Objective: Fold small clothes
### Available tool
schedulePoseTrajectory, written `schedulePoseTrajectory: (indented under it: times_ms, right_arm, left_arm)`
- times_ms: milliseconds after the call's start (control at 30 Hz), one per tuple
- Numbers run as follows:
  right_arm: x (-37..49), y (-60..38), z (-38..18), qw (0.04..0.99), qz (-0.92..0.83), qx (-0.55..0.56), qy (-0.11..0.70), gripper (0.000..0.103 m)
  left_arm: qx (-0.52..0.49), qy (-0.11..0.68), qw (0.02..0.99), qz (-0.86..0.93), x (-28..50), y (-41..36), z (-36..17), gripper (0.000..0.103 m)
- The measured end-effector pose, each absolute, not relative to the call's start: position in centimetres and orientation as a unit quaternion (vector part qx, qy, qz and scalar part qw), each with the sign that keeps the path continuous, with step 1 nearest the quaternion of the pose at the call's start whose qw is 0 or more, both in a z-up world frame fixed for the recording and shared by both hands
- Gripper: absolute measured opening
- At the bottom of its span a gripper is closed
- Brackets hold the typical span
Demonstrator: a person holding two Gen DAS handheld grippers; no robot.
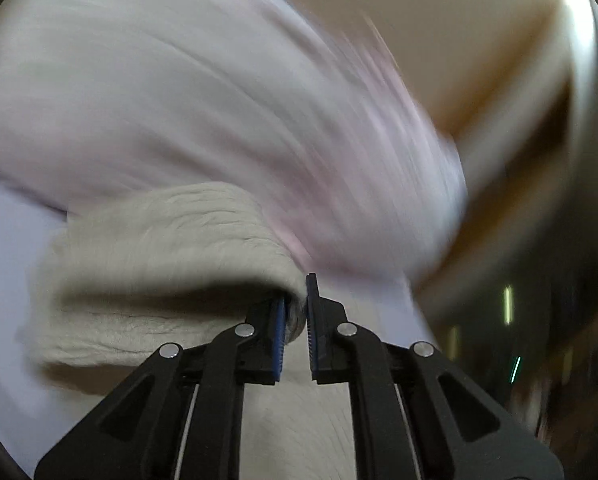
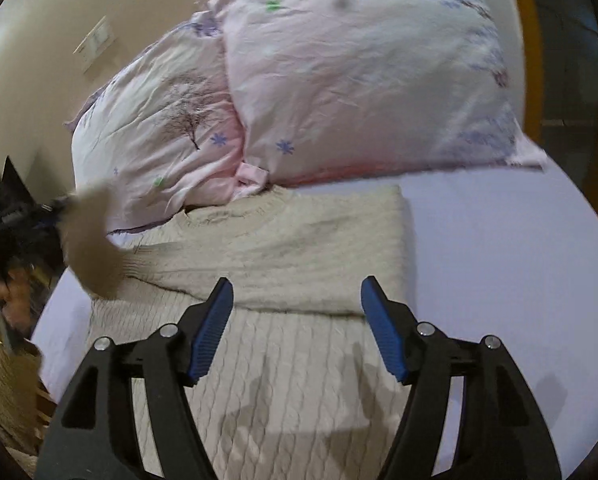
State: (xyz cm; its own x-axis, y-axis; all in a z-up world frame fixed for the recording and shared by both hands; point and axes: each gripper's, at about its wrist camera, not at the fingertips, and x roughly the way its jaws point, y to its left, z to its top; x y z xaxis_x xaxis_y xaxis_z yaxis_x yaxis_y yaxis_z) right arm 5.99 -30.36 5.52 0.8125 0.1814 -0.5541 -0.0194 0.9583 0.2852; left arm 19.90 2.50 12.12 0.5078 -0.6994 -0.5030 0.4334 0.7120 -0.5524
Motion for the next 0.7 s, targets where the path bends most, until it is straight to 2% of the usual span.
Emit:
schedulePoseTrajectory:
  times_ms: [67,100,267,333,367,400,500,533,600,667,700]
  right_arm:
    - [4.7,-31.3,5.1,0.938,0.048,0.15,0.31,0.066]
    - [3.9,-31.7,4.9,0.936,0.05,0.157,0.31,0.066]
    - [-2.2,-35.2,3.6,0.931,0.058,0.175,0.316,0.067]
    - [-4.0,-36.2,2.9,0.927,0.065,0.187,0.318,0.067]
    - [-4.9,-36.6,2.7,0.927,0.069,0.195,0.314,0.067]
    - [-5.2,-36.6,2.8,0.929,0.072,0.196,0.307,0.068]
    - [-3.4,-34.8,4.1,0.93,0.086,0.188,0.304,0.068]
    - [-1.7,-33.1,4.9,0.93,0.095,0.177,0.306,0.064]
    - [3.2,-28.6,6.7,0.933,0.095,0.132,0.322,0.056]
    - [8.2,-24.5,7.8,0.933,0.087,0.093,0.337,0.049]
    - [11.2,-22.4,8.1,0.932,0.072,0.077,0.347,0.042]
  left_arm:
    - [-0.114,0.431,0.82,-0.36,19.4,-3.7,9.4,0.008]
    - [-0.109,0.442,0.813,-0.362,19.1,-4.2,8.8,0.008]
    - [-0.094,0.412,0.84,-0.342,13.5,1.9,9.5,0.008]
    - [-0.099,0.412,0.848,-0.317,11.7,5.3,9.7,0.019]
    - [-0.101,0.411,0.859,-0.29,9.9,7.8,9.6,0.032]
    - [-0.102,0.407,0.867,-0.269,9.5,8.4,9.4,0.04]
    - [-0.131,0.399,0.878,-0.229,7.2,11.3,8.9,0.04]
    - [-0.143,0.396,0.879,-0.226,6.6,11.5,8.7,0.04]
    - [-0.14,0.389,0.884,-0.219,5.6,11.0,8.5,0.05]
    - [-0.128,0.382,0.89,-0.214,4.4,10.2,8.2,0.055]
    - [-0.122,0.377,0.894,-0.21,3.5,9.6,8.0,0.056]
